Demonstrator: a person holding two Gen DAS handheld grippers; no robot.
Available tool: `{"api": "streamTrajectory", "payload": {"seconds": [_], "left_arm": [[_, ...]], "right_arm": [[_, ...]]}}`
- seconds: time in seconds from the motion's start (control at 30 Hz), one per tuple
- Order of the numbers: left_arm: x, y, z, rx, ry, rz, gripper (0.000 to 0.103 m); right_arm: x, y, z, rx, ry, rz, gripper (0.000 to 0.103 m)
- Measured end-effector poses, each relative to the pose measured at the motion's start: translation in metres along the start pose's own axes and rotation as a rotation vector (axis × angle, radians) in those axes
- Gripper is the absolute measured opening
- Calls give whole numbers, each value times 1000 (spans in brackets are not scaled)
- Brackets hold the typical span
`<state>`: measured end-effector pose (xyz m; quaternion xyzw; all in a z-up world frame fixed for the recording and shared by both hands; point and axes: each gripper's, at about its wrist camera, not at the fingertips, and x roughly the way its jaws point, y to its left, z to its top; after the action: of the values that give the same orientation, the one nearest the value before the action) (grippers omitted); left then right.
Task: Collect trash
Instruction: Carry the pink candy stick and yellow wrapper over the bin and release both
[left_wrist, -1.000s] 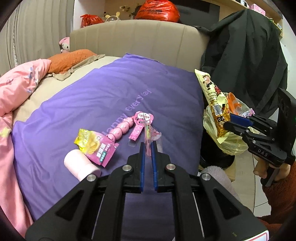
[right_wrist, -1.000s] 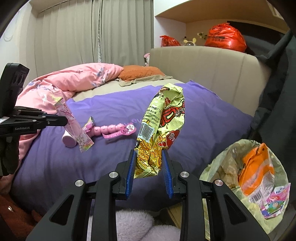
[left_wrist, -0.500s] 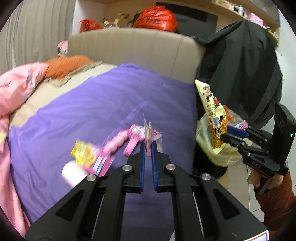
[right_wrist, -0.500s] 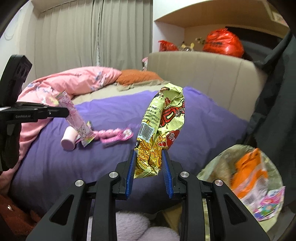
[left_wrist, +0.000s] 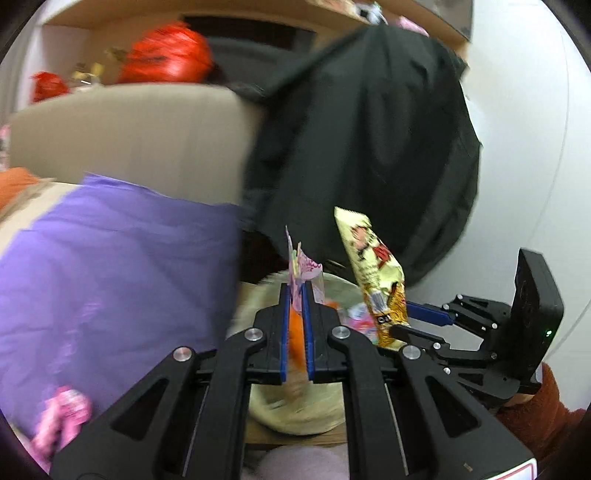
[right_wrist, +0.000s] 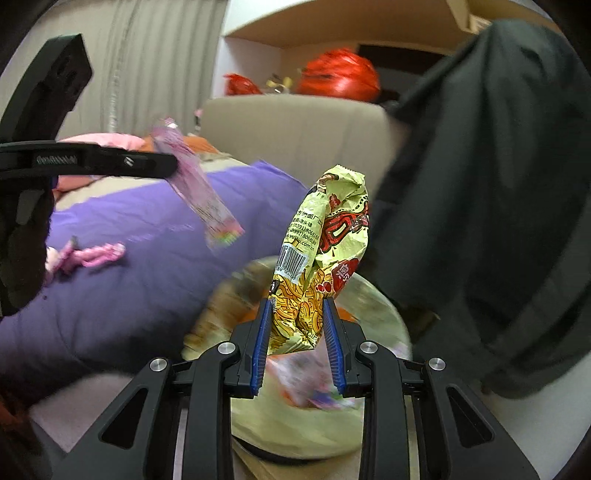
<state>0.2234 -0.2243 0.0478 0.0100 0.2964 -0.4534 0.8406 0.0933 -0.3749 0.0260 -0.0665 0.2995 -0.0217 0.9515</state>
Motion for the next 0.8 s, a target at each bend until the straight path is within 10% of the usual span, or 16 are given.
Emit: {"api": "streamTrajectory", "payload": {"seconds": [0.37, 0.8], "left_arm": [[144, -16, -14, 101, 264, 50, 6], [137, -1, -28, 75, 349, 65, 6]], "right_arm": [[44, -51, -31, 98, 120, 19, 27], [84, -26, -39, 67, 185, 76, 27]]}}
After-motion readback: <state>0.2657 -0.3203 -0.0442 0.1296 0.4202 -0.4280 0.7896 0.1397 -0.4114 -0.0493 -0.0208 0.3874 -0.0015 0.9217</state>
